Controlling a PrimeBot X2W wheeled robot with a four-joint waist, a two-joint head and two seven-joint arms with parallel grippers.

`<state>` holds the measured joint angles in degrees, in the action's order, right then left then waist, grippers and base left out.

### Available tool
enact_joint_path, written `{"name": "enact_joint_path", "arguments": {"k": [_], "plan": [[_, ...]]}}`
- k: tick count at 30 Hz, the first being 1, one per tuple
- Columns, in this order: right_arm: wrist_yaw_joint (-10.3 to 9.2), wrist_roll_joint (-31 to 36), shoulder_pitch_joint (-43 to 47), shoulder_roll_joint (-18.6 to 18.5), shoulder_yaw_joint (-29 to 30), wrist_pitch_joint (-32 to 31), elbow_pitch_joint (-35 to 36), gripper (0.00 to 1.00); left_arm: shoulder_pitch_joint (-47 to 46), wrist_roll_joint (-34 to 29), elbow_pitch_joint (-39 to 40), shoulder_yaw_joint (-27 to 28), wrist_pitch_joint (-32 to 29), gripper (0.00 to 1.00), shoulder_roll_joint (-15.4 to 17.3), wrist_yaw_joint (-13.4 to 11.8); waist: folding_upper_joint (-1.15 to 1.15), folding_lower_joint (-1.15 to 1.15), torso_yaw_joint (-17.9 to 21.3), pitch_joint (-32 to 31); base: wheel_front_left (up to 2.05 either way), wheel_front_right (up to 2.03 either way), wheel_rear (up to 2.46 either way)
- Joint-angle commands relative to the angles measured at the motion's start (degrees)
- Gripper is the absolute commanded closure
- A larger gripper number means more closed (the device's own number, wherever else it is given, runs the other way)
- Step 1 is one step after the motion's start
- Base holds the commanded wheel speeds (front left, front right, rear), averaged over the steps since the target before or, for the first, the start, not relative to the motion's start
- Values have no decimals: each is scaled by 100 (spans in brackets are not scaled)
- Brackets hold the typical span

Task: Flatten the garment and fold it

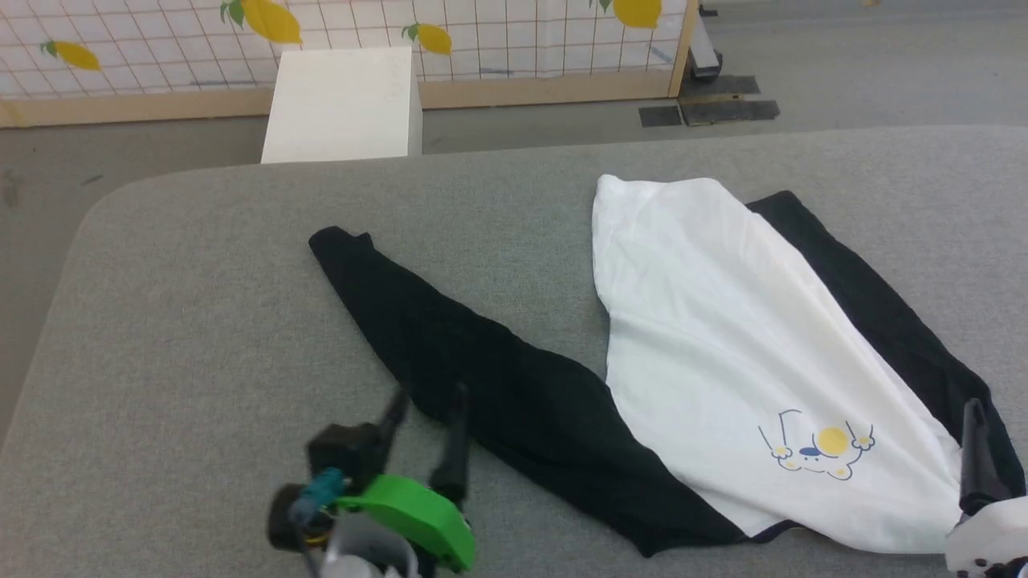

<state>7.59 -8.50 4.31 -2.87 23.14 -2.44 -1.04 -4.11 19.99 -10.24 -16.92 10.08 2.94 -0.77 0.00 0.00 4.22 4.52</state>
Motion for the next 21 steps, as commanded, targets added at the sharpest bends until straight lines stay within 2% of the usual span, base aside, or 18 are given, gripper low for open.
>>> {"name": "enact_joint_path", "arguments": {"k": [1, 5, 10, 16, 21], "plan": [[-10, -44, -3, -1, -72, 50, -3, 0, -9, 67, -87, -156, -246, 0, -6, -28, 0, 0, 26, -38, 0, 0, 0], [-10, -103, -8, -1, -222, 75, 42, 0, -144, 309, -312, -657, -1202, 0, -6, -175, 0, 0, 35, -2, 0, 0, 0], [-10, -147, -91, -1, -340, 62, 142, 0, -331, 589, -396, -1090, -2097, 0, -6, -341, 0, 0, 86, 135, 0, 0, 0], [-10, -217, -159, -1, -526, 70, 214, 0, -538, 888, -477, -1449, -2852, 0, -6, -444, 0, 0, 192, 332, 0, 0, 0], [-10, -273, -236, -1, -606, 84, 217, 0, -627, 1113, -510, -1658, -3230, 0, -6, -447, 0, 0, 312, 446, 0, 0, 0]]}}
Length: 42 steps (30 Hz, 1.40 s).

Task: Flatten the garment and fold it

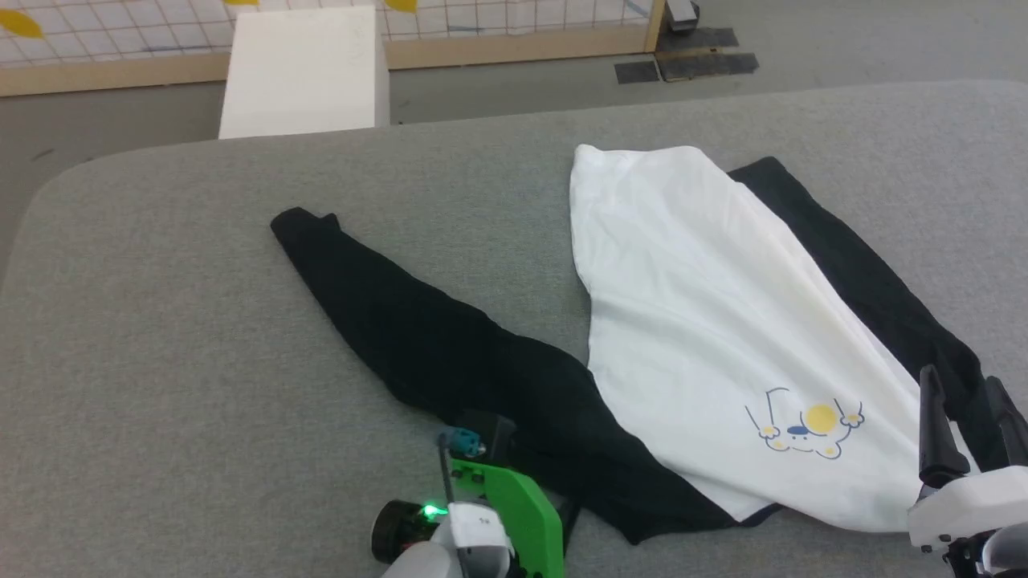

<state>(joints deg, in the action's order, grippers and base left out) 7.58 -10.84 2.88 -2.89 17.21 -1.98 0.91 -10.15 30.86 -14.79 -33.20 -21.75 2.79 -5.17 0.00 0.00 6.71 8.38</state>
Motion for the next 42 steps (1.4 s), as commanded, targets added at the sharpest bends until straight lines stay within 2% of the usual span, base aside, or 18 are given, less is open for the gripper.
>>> {"name": "enact_joint_path", "arguments": {"k": [1, 8, 9, 10, 11, 18, 24, 30, 36, 42], "plan": [[-9, -47, -102, 2, -22, 42, 19, 0, -33, 64, -65, -82, -121, 0, 9, -7, 0, 0, 88, 81, 0, 0, 0], [-9, -112, -135, 2, -55, 86, -10, 0, -83, 341, -116, -241, -227, 0, 9, -45, 0, 0, 204, 172, 0, 0, 0], [-9, -128, -136, 2, -62, 91, -14, 0, -107, 351, -150, -244, -204, 12, 9, -52, 0, 0, 211, 184, 0, 0, 0], [-9, -140, -144, 2, -60, 92, -19, 0, -131, 359, -170, -243, -167, 59, 9, -55, 0, 0, 212, 193, 0, 0, 0], [-9, -133, -154, 2, -62, 86, -27, 0, -159, 370, -198, -238, -112, 100, 9, -53, 0, 0, 210, 200, 0, 0, 0], [-9, -157, -163, 2, -8, 76, -43, 0, -208, 386, -274, 149, 478, 100, 88, -238, 0, 0, 115, 152, 0, 0, 0], [-9, -94, -112, 2, 159, -19, 16, 0, 144, 482, 148, 808, 1001, 100, 487, -612, 0, 0, -95, 11, 0, 0, 0], [-9, -20, -55, 2, 395, -406, -80, 0, 678, 604, 679, 1249, 1107, 100, 808, -966, 0, 0, -310, -43, 0, 0, 0], [-9, 127, -352, 2, 709, -931, -505, 0, 946, 625, 942, 1472, 1266, 100, 876, -1215, 0, 0, -464, 6, 0, 0, 0], [-9, 346, -986, 2, 748, -1414, -1171, 0, 889, 609, 965, 1461, 1336, 100, 844, -1233, 0, 0, -585, 138, 0, 0, 0]]}}
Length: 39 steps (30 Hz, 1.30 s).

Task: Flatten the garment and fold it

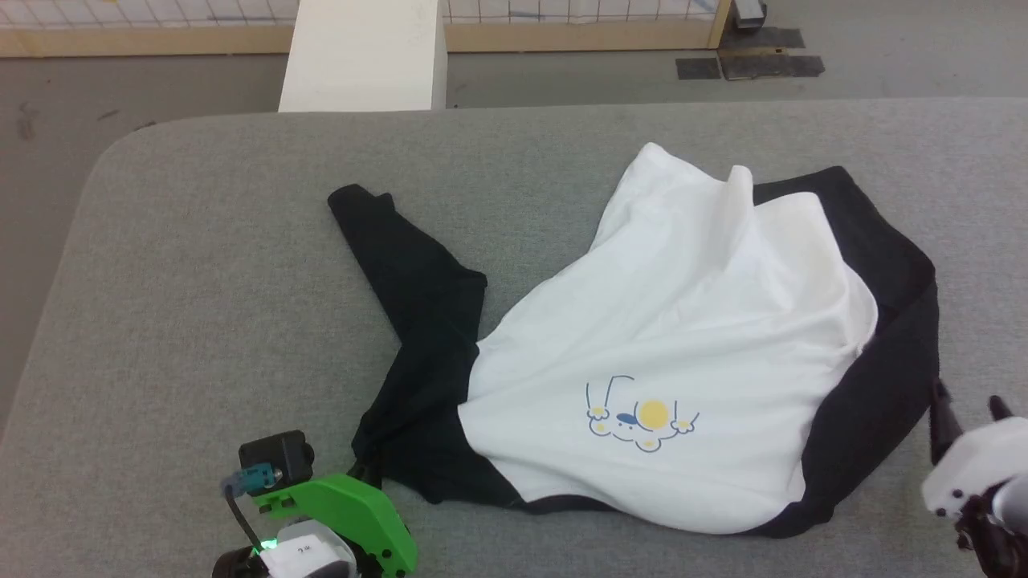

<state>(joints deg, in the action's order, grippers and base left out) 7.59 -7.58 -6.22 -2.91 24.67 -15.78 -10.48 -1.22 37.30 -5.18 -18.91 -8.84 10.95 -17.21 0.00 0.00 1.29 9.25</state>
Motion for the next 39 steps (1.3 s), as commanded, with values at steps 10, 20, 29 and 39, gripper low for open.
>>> {"name": "enact_joint_path", "arguments": {"k": [10, 20, 29, 39], "plan": [[-10, 496, -772, 3, -33, -1154, -1061, 100, -203, -35, -23, -64, 77, 100, -1, 86, 0, 0, -207, 264, 0, 0, 0], [-10, 392, -355, 3, 485, -276, 39, 100, -166, 23, -112, -159, 77, 100, -31, 172, 0, 0, -69, 24, 0, 0, 0], [-10, -148, 882, 3, 1157, -950, 453, 87, -89, 73, -81, -219, -12, 100, 23, 210, 0, 0, 281, -49, 0, 0, 0], [-10, -470, 1309, 3, 616, -976, 494, 0, -104, 88, -68, -292, -69, 100, 38, 224, 0, 0, 304, -74, 0, 0, 0]]}}
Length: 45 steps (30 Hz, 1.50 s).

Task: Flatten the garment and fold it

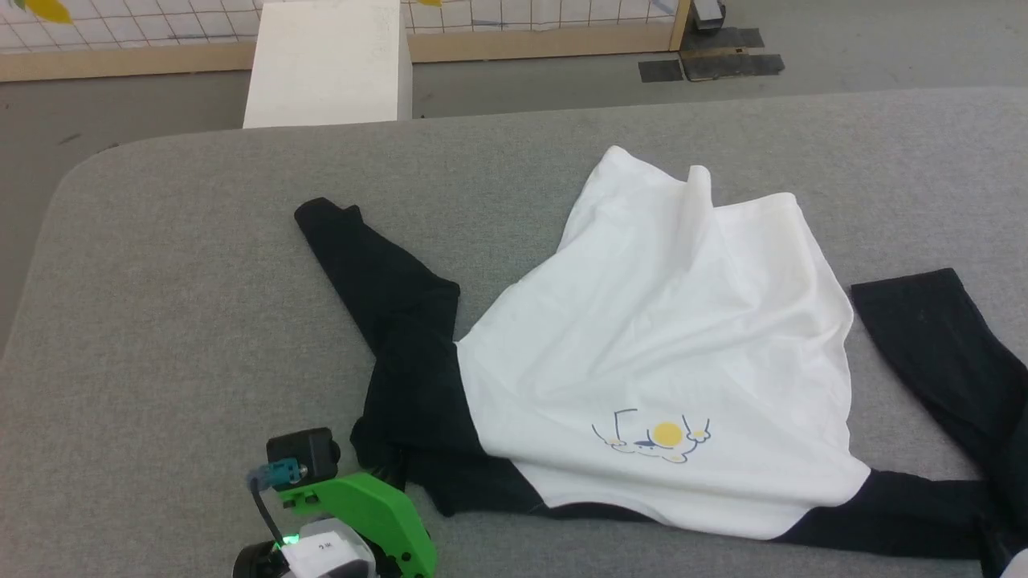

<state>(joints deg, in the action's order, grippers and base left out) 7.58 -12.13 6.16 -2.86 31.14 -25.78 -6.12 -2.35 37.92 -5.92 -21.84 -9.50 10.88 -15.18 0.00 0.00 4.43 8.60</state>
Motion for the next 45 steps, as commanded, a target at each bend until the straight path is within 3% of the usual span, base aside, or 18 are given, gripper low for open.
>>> {"name": "enact_joint_path", "arguments": {"k": [1, 7, 11, 17, 26, 27, 28, 29, 37, 45], "plan": [[-9, -16, 121, -2, -94, 21, 199, 0, 12, 31, 1, -1, -4, 100, 49, 25, 0, 0, -18, -18, 0, 0, 0], [-9, 88, 142, -2, -640, 22, 1427, 0, 55, 60, 10, 17, 17, 100, 59, -1, 0, 0, 9, -78, 0, 0, 0], [-9, 164, -316, -2, -1176, -17, 1466, 0, 17, 49, 60, 5, 48, 100, 53, 2, 0, 0, 20, -48, 0, 0, 0], [-9, 400, -1397, -2, -1535, -220, 184, 0, -194, -1, 107, -99, 27, 100, 15, 58, 0, 0, -161, 164, 0, 0, 0], [-9, 806, -2958, -2, -1167, -819, -1868, 2, -494, -44, 127, -189, 77, 100, -36, 163, 0, 0, -582, 660, 0, 0, 0], [-9, 840, -3050, -2, -1164, -910, -1990, 58, -521, -46, 121, -201, 83, 100, -46, 177, 0, 0, -625, 695, 0, 0, 0], [-9, 945, -3150, -2, -1168, -982, -2080, 91, -548, -47, 110, -210, 96, 100, -56, 190, 0, 0, -667, 725, 0, 0, 0], [-9, 1046, -3230, -12, -1153, -995, -2102, 100, -569, -47, 106, -219, 104, 100, -67, 200, 0, 0, -704, 756, 0, 0, 0], [-9, 1795, -4354, -212, -1058, 20, -2034, 100, -775, -63, 108, -307, 199, 100, -143, 318, 0, 0, -931, 975, 0, 0, 0], [-9, 2243, -5494, -331, -1411, 976, -2702, 100, -980, -100, 108, -370, 287, 100, -208, 379, 0, 0, -1127, 1211, 0, 0, 0]]}}
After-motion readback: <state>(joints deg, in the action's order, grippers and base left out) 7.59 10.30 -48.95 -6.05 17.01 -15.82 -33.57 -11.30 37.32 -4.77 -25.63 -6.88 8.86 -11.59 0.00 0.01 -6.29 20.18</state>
